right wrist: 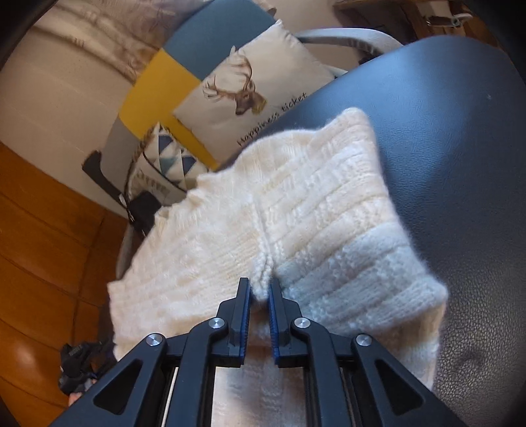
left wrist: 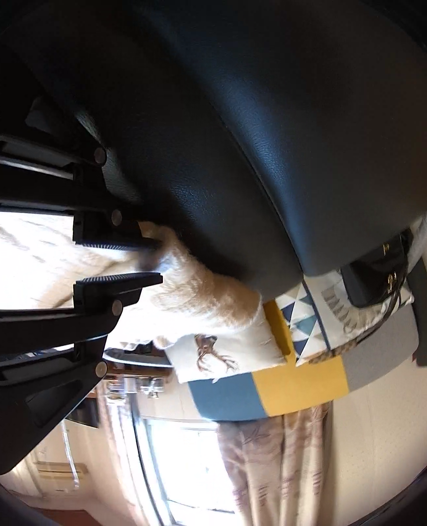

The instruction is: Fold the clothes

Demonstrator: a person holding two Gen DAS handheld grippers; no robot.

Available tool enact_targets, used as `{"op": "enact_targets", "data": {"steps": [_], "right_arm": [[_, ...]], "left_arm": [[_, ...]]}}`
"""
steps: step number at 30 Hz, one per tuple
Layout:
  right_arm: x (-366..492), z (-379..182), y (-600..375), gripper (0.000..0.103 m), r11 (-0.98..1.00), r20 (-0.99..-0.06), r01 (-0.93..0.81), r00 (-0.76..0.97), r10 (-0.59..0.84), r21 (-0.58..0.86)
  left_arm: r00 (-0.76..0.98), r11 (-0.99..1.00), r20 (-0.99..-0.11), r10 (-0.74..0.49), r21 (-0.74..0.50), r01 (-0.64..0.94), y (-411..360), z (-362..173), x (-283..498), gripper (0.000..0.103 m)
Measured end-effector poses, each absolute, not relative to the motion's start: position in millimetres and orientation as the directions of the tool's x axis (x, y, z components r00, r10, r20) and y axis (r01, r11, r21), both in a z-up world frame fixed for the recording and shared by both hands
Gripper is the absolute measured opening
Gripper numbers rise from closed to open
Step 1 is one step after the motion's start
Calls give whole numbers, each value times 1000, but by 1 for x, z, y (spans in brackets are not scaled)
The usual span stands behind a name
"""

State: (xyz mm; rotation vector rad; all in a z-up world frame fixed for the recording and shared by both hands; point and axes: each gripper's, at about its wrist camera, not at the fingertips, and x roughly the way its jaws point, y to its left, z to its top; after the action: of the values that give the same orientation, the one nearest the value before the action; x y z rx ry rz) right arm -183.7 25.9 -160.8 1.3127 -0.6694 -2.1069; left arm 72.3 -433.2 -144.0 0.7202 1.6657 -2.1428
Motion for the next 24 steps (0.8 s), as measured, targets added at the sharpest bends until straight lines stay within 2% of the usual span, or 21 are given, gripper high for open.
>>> {"op": "enact_targets", "data": {"steps": [4,8,14,16,21,23,24], "right_arm": [[-175,-141,43,26,-741,-621,167,-444,-646,651],[-165,-108,5,25,-721,-583,340,-429,-690,604],[-157,-98,-105,25,-715,-677,574,-341,-652,400],[-157,-105,-125,25,-722,-708,597,-337,-621,349],[-172,-124,-148,25,-785,-779,581,-381,-498,218],[-176,-132,-146,23,-785,-780,581,-381,-497,216],[-178,-136,-146,23,-783,-780,583,-381,-497,214]], "left_arm": [[-852,-381,-522,27,-794,474,-429,-108,72,18],[-883,-503,-468,39,-773,387,-423,-74,54,19],[-800,-543,-579,158,-727,419,-420,-101,-32,19],[-766,-559,-630,128,-684,468,-423,-111,-45,19],[-723,-588,-682,108,-631,506,-438,-141,-62,19],[-725,-595,-681,104,-627,503,-439,-148,-60,10],[-736,-585,-668,109,-642,496,-439,-145,-56,10]]}}
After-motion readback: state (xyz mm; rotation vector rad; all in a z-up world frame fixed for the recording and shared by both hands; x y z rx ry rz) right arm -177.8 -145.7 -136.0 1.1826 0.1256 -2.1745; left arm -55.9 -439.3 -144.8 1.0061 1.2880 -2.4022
